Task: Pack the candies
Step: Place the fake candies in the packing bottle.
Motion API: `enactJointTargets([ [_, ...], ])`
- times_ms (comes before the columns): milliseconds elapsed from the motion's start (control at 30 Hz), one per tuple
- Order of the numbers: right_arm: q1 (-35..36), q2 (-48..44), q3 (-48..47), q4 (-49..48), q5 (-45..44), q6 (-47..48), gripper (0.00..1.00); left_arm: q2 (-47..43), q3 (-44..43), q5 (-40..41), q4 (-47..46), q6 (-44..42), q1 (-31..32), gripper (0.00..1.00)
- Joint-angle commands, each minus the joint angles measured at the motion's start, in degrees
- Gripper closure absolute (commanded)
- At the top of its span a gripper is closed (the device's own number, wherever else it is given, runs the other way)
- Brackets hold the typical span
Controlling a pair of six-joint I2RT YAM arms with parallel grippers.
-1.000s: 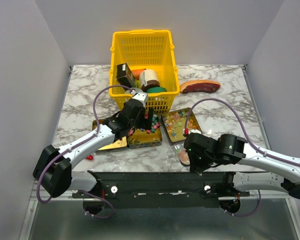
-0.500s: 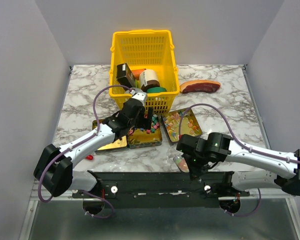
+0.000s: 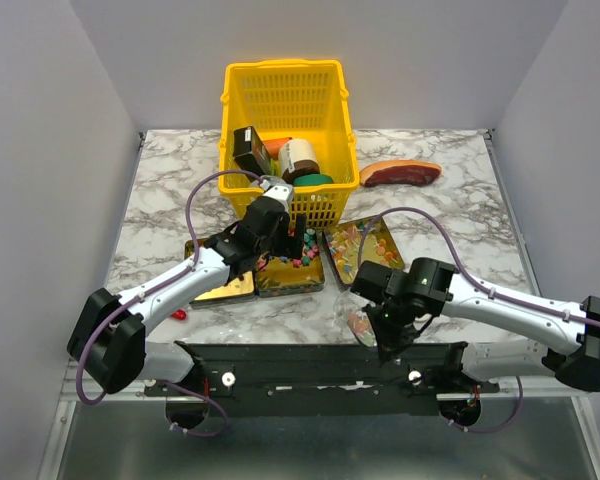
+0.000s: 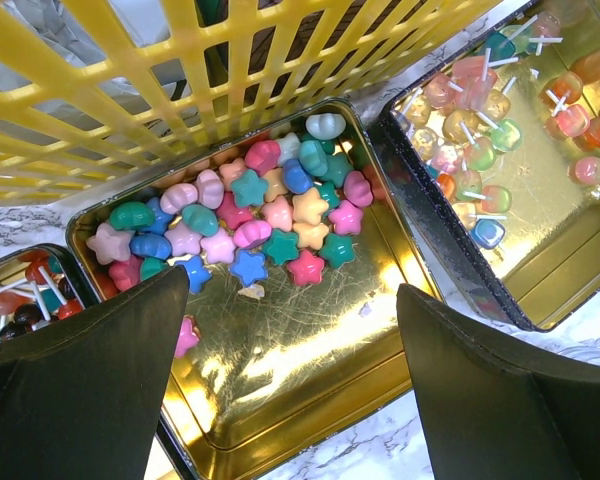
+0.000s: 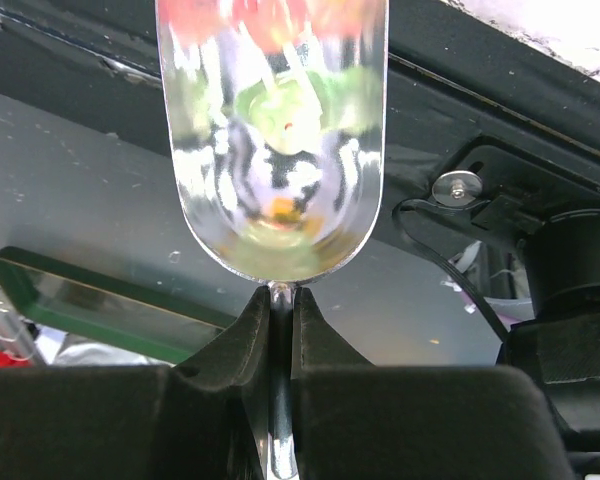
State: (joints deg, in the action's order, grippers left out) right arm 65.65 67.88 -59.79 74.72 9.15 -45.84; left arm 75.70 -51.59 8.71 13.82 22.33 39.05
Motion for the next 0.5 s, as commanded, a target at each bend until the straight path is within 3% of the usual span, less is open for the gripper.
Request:
enactJointTargets([
  [0, -2.27, 0.59, -2.08, 1.13, 2.54, 1.54, 0.99, -0.12, 0.00, -0.80, -0.82, 0.44, -0.29, 0.01],
  [467, -7.28, -0.20, -1.56, 1.84, 10.71, 4.01, 0.99, -0.29, 0.27, -2.03, -1.43, 1.31, -0.38, 0.01],
])
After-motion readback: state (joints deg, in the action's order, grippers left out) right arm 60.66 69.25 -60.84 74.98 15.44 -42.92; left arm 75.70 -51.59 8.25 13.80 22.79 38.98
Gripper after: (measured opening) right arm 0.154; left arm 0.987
